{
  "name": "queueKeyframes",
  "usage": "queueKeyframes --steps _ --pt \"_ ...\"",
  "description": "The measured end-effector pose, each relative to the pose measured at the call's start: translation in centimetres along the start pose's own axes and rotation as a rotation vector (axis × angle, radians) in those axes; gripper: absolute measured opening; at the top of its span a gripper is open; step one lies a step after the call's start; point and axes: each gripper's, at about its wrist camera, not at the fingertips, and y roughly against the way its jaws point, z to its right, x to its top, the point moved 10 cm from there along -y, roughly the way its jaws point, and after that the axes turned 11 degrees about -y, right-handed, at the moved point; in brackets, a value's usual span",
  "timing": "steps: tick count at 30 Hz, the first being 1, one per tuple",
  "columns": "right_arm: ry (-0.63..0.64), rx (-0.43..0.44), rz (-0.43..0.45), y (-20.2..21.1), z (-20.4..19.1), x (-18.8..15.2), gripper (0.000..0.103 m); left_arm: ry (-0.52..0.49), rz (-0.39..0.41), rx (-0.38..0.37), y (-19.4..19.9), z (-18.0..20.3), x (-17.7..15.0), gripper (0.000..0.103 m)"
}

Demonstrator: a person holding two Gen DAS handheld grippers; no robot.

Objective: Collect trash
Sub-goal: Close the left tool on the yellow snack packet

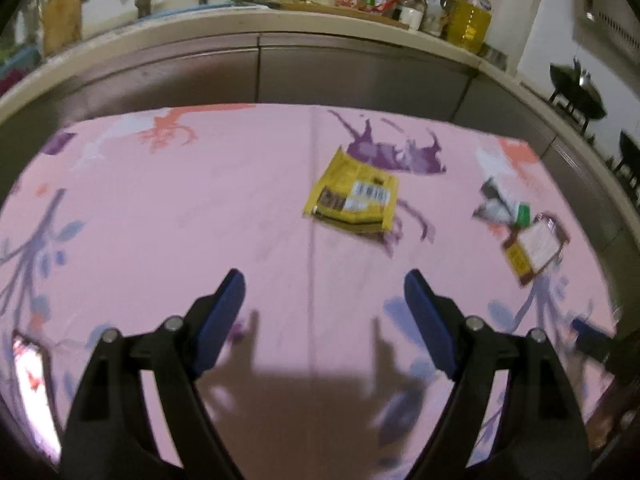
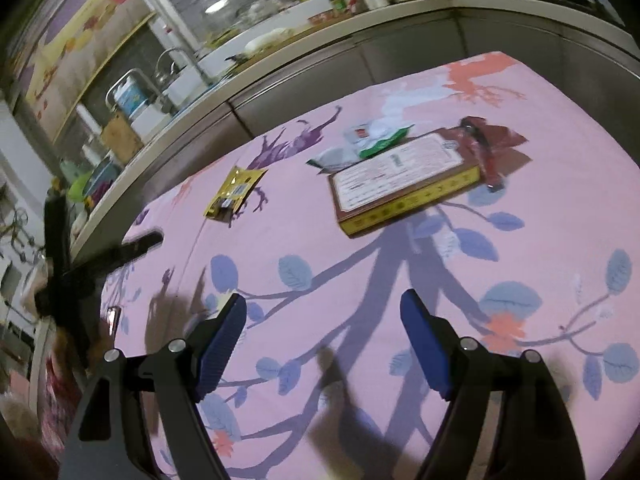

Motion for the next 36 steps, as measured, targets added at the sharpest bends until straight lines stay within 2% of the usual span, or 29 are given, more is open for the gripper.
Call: queueKeyframes --steps 3,5,7,11,15,17,24,25,27,29,33,36 --pt "0.033 -0.012 0.01 -0.3 -0.3 0.1 0.071 0.001 0.013 -0.015 -2.1 -1.2 3.1 0.076" --pt "0.029 -0.008 0.015 -0.4 -0.2 0.4 0.07 0.003 -0.007 -0.053 -3.7 -1.5 4.4 0.067" --pt "0.017 -0.007 0.019 -0.4 0.2 0.7 0.07 0.013 -0.033 -0.121 -5.5 -1.6 5.6 0.064" --pt "-0.006 -0.012 0.018 -0.9 1.2 1.3 0.07 0.023 -0.069 -0.23 -9.0 -1.6 7.5 0.062" --pt "-0.028 -0.013 0.007 -1.3 1.8 1.4 0.07 0.036 -0.09 -0.28 -11.6 -2.0 8.9 0.062" --pt "-0.034 -0.015 0.001 -1.6 2.1 1.4 0.07 0.026 -0.09 -0.303 -12.3 -1.7 9.4 0.053" --pt "-0.058 -0.018 -0.012 -2.2 2.5 1.3 0.07 -0.082 -0.106 -0.311 -14.0 0.4 10.0 0.04" --pt "-0.058 -0.019 -0.011 -2.1 2.5 1.2 0.07 -0.099 -0.111 -0.316 -14.2 0.8 9.9 0.032" --pt "-0.058 -0.022 -0.009 -2.1 2.5 1.2 0.07 -0.12 -0.128 -0.32 -14.5 1.4 9.5 0.024" --pt "-0.063 -0.021 -0.006 -1.9 2.5 1.2 0.07 -0.148 -0.151 -0.308 -14.8 1.8 8.8 0.01" --pt "-0.06 -0.019 0.004 -1.5 2.4 1.3 0.07 -0.155 -0.154 -0.328 -13.9 2.5 7.6 0.005" --pt "-0.058 -0.014 0.01 -1.3 2.3 1.3 0.07 -0.152 -0.146 -0.315 -12.9 2.8 6.5 0.003"
